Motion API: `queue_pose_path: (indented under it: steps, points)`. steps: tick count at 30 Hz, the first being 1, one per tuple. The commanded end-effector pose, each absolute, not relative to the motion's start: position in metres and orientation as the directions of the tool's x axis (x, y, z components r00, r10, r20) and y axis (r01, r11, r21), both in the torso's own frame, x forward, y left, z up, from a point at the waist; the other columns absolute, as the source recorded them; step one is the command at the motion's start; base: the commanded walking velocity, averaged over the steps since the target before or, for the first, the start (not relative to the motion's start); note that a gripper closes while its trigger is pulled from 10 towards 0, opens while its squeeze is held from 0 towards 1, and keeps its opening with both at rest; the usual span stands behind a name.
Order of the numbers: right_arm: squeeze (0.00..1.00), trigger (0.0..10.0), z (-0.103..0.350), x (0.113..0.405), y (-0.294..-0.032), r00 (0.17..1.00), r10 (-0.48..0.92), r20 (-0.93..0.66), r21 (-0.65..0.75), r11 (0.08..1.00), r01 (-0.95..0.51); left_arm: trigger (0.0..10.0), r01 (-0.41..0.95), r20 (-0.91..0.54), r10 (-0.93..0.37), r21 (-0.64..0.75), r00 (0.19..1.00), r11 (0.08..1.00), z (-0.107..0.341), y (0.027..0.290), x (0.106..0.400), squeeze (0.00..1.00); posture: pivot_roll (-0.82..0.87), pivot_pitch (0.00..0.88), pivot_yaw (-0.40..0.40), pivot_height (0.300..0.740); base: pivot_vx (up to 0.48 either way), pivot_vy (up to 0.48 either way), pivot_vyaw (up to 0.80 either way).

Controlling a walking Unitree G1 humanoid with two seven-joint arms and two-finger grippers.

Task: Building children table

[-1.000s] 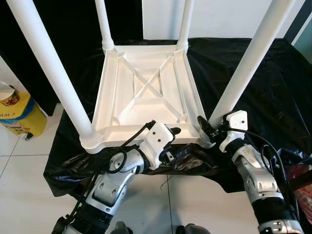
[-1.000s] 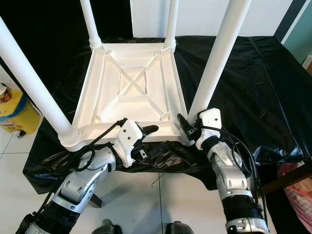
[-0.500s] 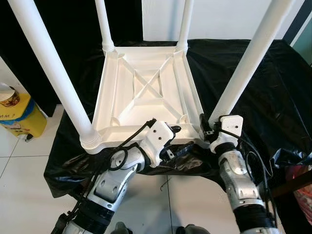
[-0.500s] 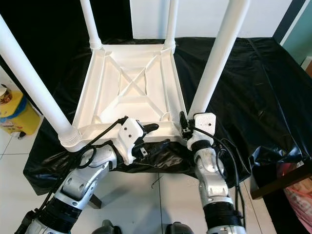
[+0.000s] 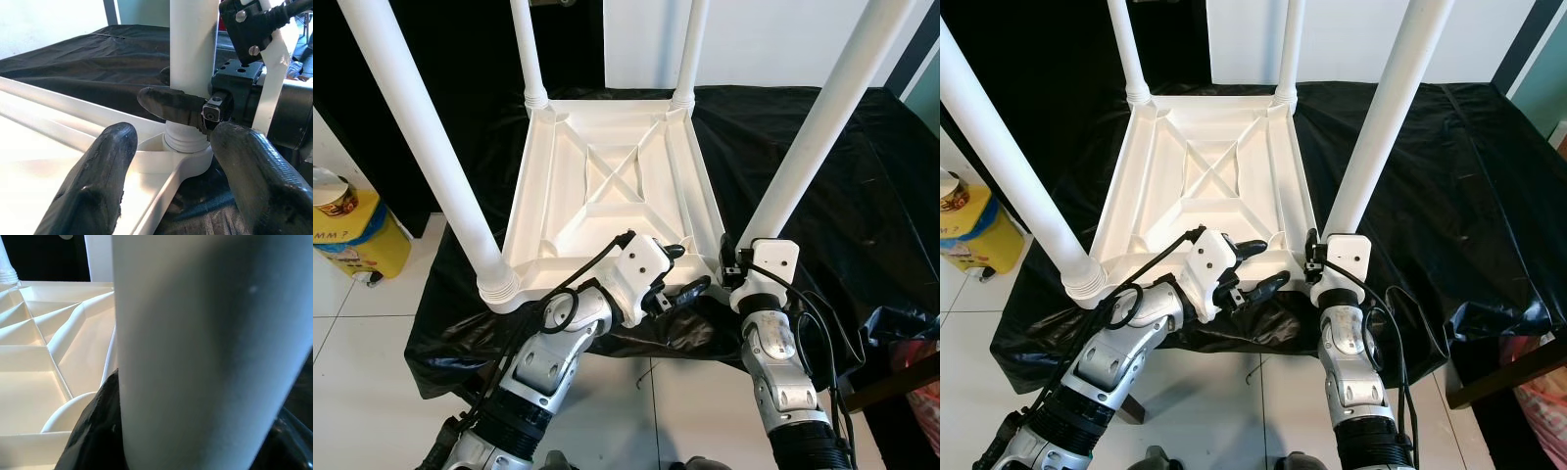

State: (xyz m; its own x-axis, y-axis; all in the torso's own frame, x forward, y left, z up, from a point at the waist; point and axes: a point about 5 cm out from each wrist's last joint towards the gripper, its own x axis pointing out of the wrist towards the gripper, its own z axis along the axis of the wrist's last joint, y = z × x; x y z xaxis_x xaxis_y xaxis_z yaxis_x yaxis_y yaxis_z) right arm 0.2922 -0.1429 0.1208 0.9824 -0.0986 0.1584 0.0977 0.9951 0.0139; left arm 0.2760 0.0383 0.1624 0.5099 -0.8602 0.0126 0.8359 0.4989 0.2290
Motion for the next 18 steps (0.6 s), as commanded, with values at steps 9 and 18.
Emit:
queue_pose_path:
  steps: [9, 18]
  points:
    - [1.0, 10.0, 0.105, 0.29, -0.147, 0.99, -0.114, 0.082, -0.013, 0.993, 0.116, 10.0, 0.857, 0.008, -0.883, 0.238, 0.469, 0.457, 0.161, 0.034, 0.275, 0.0, -0.07, 0.032, -0.017, 0.74, 0.0, 0.0, 0.0]
    - [0.11, 10.0, 0.118, 0.286, -0.158, 0.981, 0.099, 0.165, -0.023, 0.995, -0.097, 10.0, 0.86, 0.001, -0.886, 0.238, 0.463, 0.45, 0.159, 0.037, 0.272, 0.0, -0.07, 0.03, -0.019, 0.74, 0.0, 0.0, 0.0]
